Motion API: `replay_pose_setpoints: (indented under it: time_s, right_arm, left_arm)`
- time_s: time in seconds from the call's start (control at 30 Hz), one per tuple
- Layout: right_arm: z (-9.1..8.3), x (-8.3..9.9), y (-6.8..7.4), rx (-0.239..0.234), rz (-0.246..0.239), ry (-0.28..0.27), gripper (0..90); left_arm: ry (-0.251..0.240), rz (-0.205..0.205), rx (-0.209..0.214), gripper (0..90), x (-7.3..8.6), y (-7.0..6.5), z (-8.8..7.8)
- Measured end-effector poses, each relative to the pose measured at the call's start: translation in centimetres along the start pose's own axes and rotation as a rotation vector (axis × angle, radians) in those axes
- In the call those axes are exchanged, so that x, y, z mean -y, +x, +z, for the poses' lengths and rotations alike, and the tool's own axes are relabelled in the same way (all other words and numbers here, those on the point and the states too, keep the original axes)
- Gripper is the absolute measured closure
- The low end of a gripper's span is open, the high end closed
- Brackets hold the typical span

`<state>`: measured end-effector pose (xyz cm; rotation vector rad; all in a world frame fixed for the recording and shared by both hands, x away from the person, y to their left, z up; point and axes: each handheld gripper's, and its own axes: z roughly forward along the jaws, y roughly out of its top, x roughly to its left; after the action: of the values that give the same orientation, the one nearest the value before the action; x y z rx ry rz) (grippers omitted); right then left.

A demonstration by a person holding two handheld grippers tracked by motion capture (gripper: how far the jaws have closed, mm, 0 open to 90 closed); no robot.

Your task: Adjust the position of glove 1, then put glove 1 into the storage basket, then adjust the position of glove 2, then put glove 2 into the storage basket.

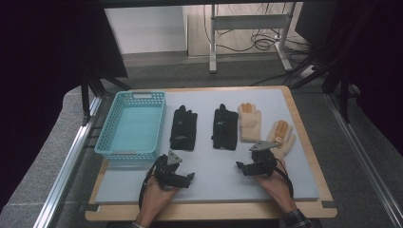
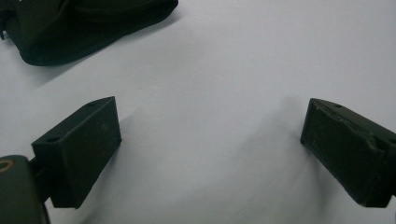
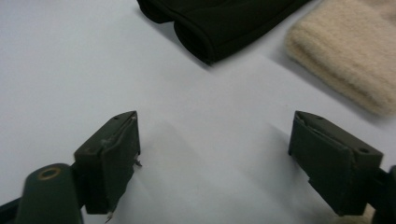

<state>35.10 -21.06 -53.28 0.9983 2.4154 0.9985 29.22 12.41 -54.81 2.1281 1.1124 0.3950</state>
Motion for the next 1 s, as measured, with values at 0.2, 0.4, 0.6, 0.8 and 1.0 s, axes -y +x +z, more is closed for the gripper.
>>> replay_pose_setpoints:
  time_s: [0.2, 0.4, 0.6, 0.8, 1.0]
  right_arm:
    - [0.03, 0.01, 0.09, -0.002, -0.007, 0.005, 13.6]
    - [0.05, -0.01, 0.08, 0.000, -0.004, 0.006, 13.2]
    - [0.01, -0.02, 0.12, 0.001, 0.001, 0.006, 13.7]
    - [-0.12, -0.05, 0.18, 0.001, 0.007, 0.001, 18.4]
    - [-0.44, -0.46, -0.08, -0.017, 0.015, -0.012, 23.3]
  left_arm:
    - [-0.002, 0.000, -0.002, 5.2, 0.02, -0.05, 0.00]
    - [-0.003, 0.000, -0.002, 5.4, 0.03, -0.02, 0.00]
    - [-0.003, -0.001, -0.002, 5.5, 0.03, -0.03, -0.01]
    - [-0.004, -0.001, -0.003, 5.6, 0.04, -0.03, -0.01]
    - [-0.004, -0.001, -0.002, 5.6, 0.04, -0.01, -0.01]
